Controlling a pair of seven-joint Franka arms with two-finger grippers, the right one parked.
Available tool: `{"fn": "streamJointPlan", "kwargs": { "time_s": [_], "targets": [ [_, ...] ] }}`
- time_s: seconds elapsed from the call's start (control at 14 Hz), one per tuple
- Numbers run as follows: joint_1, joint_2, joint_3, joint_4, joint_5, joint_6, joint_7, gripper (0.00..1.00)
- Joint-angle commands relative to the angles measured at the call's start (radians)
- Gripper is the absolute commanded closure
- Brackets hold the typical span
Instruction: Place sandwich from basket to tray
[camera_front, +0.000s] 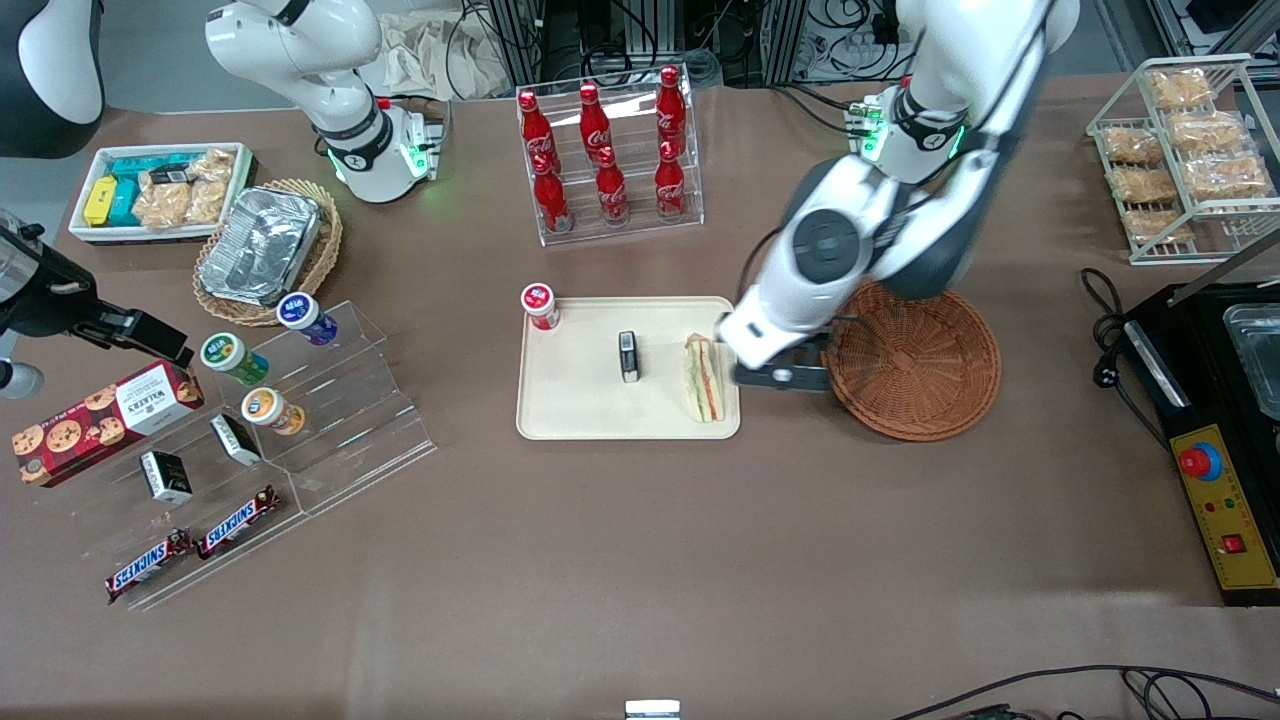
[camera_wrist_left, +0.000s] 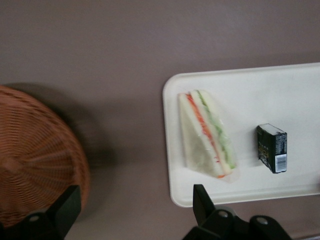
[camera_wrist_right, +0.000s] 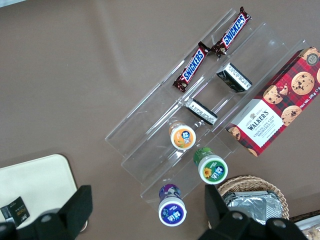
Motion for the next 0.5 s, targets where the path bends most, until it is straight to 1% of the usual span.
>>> {"fn": "streamJointPlan", "kwargs": {
  "time_s": [0.0, 0.21, 0.36, 0.43],
  "targets": [
    [0.092, -0.086, 0.006, -0.005, 0.013, -0.079, 0.098, 0.01],
    [0.21, -0.15, 0.009, -0.003, 0.019, -0.168, 0.28, 0.01],
    [0.317, -0.164, 0.005, 0.034, 0.013, -0.225, 0.365, 0.01],
    [0.347, -0.169, 0.005, 0.057, 0.015, -0.235, 0.415, 0.01]
  ]
}}
